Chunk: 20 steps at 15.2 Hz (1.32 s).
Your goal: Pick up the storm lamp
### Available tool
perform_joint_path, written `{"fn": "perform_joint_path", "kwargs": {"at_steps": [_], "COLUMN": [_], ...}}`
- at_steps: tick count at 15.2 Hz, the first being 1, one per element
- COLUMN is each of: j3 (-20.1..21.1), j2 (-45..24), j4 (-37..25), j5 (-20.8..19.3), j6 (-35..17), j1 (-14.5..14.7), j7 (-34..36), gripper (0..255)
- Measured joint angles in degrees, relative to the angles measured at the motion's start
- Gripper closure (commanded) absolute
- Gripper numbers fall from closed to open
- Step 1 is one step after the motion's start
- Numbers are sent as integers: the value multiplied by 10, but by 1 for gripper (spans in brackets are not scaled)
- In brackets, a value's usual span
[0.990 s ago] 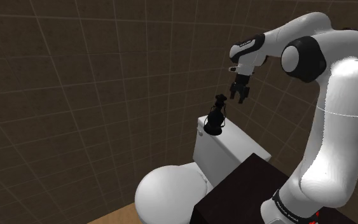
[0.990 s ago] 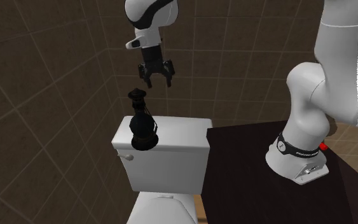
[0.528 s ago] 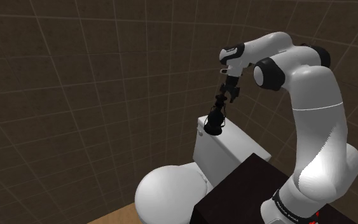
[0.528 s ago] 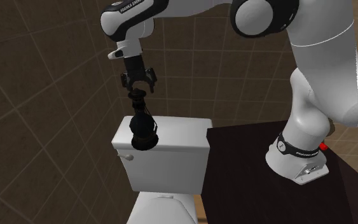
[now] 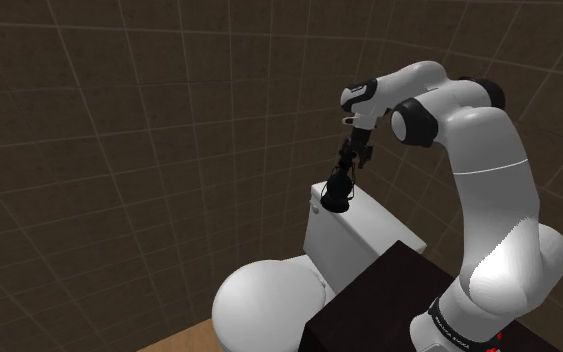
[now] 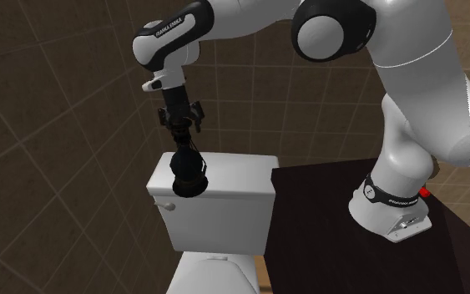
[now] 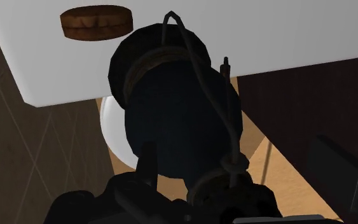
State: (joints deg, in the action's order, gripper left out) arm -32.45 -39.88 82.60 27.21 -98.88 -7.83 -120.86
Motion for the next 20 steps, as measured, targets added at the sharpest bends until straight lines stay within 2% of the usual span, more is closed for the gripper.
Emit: {"fn": "perform_joint_path", "kwargs": {"at_steps": [1,11,20], "j3": [0,0,-7], "j2": [0,-1,21], "j4": [3,6,-22], "j5": [1,1,-12], "j6": [-3,-6,40], "j1": [0,1,0], "j7": [-1,-2,10], "gripper": [255,255,255]}}
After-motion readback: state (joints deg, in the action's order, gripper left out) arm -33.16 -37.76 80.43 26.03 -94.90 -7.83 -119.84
